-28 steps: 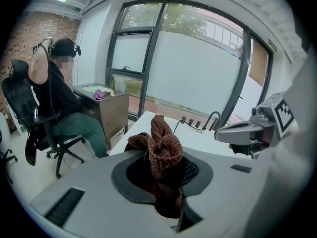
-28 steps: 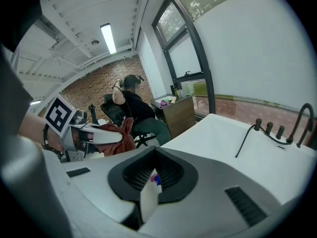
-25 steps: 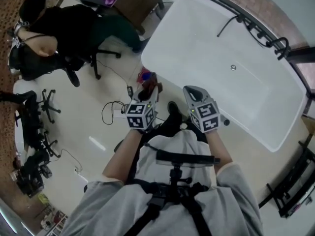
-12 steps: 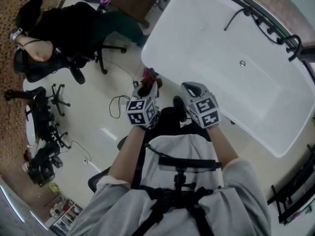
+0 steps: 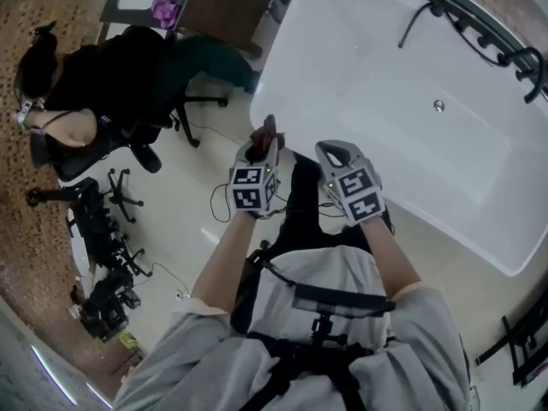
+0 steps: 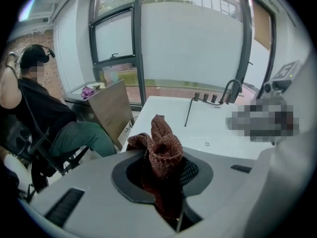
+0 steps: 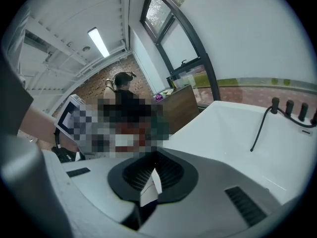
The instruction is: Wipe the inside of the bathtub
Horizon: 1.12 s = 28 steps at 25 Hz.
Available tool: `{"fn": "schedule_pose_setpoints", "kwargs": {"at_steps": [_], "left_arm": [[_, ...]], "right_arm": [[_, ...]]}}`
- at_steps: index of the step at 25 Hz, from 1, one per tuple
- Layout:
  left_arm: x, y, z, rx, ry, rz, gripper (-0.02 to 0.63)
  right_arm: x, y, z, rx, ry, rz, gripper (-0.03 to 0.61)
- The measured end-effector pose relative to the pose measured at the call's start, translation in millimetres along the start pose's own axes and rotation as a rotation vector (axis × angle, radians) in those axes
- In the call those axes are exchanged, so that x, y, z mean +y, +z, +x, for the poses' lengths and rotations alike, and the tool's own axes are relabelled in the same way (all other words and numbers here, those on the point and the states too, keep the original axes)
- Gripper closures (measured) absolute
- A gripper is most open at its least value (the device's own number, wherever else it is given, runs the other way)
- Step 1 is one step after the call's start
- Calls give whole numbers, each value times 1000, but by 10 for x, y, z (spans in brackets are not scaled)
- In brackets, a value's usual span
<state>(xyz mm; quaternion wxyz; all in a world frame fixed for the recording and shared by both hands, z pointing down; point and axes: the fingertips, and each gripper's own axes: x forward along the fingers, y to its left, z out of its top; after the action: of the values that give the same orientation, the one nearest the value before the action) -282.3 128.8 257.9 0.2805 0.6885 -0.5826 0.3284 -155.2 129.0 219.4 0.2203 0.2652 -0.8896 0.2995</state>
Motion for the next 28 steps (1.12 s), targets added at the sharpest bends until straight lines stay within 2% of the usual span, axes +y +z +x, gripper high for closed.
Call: {"fn": "schedule_pose_setpoints", "kwargs": {"at_steps": [4,7,12,16,22,28], "left_arm": [[243,-114,486,66,-22,128,528],[425,-275,779,127,-48,256,528],[507,-420,1308,182,-104,558,528],[597,-576,1584,239,-161,756,528],[559,-863,1904,327,-285,1194,528],[539,-1063,2138,446,-418,1466,529]], "right_arm": [[-132,-156,429,12,-23,66,569],[-180,-256,729,15,-35,104,569],[-401,-425,1087,5,-53,159,569],[-464,-572,1368,33,-48,174,569],[-713,-702,1665,67,-65,181,569],[-864,-827,1790,76,-55,214,569]]}}
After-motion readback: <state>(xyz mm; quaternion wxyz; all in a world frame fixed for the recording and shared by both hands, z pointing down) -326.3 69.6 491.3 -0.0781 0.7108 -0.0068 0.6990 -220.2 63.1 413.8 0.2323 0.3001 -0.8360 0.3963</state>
